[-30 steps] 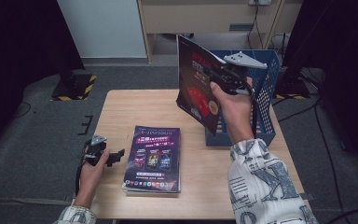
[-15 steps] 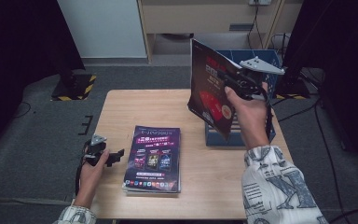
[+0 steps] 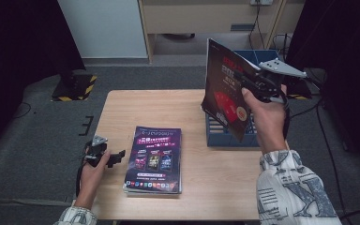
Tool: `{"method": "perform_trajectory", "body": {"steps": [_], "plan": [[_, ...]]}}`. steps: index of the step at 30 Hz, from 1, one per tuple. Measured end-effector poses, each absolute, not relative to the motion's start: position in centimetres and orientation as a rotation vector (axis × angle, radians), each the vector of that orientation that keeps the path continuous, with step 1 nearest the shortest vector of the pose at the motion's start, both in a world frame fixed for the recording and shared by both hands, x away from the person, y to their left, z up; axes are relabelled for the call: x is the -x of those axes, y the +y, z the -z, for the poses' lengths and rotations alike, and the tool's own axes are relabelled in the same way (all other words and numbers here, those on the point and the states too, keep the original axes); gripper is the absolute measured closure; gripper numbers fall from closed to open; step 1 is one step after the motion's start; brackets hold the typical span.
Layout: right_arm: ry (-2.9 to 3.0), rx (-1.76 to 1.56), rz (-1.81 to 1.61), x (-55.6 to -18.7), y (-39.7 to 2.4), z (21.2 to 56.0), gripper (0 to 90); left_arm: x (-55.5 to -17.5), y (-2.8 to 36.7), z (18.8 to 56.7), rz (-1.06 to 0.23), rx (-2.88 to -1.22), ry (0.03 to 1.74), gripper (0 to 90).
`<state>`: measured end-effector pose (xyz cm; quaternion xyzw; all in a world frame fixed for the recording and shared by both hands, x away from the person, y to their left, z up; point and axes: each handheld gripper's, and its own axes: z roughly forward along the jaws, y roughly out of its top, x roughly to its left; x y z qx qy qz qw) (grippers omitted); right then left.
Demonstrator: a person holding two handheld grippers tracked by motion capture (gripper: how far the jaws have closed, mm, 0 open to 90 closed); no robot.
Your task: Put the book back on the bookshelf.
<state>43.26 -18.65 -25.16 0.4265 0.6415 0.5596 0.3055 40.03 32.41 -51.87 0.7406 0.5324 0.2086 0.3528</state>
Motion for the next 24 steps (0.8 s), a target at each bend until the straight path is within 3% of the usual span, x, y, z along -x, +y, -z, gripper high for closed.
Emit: {"method": "perform_trajectory", "body": {"steps": [15, 24], "plan": [[1.658, -1.194, -1.386, -44.3, -19.4, 25.6, 86.0, -40.1, 32.4, 51.8, -0.542, -1.911, 1.376, 8.2], [1.631, -1.223, -1.318, -47.0, -18.5, 26.4, 86.0, -40.1, 32.4, 51.7, -0.554, -1.919, 1.367, 8.2]]}}
